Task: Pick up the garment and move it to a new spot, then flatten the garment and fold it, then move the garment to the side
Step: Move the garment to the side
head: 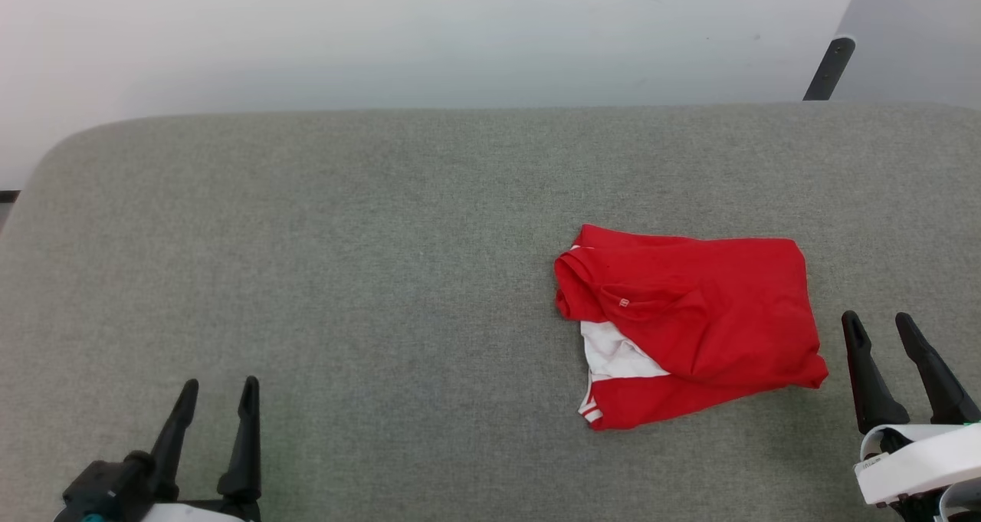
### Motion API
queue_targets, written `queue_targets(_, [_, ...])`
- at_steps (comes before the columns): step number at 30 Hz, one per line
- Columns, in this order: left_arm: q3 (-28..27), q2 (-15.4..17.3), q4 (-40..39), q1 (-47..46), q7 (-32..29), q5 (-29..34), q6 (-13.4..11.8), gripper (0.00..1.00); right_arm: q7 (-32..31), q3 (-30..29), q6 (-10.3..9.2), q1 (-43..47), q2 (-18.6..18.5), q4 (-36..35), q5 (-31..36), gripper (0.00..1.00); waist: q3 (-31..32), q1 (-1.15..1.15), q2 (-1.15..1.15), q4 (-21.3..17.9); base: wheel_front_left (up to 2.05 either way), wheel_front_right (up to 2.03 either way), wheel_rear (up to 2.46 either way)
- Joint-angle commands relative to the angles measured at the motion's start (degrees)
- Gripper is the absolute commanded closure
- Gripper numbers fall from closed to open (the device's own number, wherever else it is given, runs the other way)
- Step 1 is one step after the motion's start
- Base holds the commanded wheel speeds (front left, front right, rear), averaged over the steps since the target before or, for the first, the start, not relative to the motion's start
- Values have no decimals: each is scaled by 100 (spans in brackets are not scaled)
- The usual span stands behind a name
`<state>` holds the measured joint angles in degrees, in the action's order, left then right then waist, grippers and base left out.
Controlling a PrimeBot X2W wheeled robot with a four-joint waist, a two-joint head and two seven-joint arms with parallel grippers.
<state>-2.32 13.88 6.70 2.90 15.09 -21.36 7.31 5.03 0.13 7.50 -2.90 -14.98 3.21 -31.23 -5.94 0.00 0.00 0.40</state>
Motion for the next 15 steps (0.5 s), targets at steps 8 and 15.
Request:
queue_targets(8, [12, -15, -38, -72, 3, -42, -7, 0, -111, -49, -2, -143, 58, -25, -68, 0, -80, 0, 0, -15, 0, 0, 0])
queue_targets(15, [86, -59, -89, -297, 4, -73, 2, 0, -1309, 14, -2, -1004, -207, 197, -44, 0, -448, 0, 0, 4, 0, 0, 0])
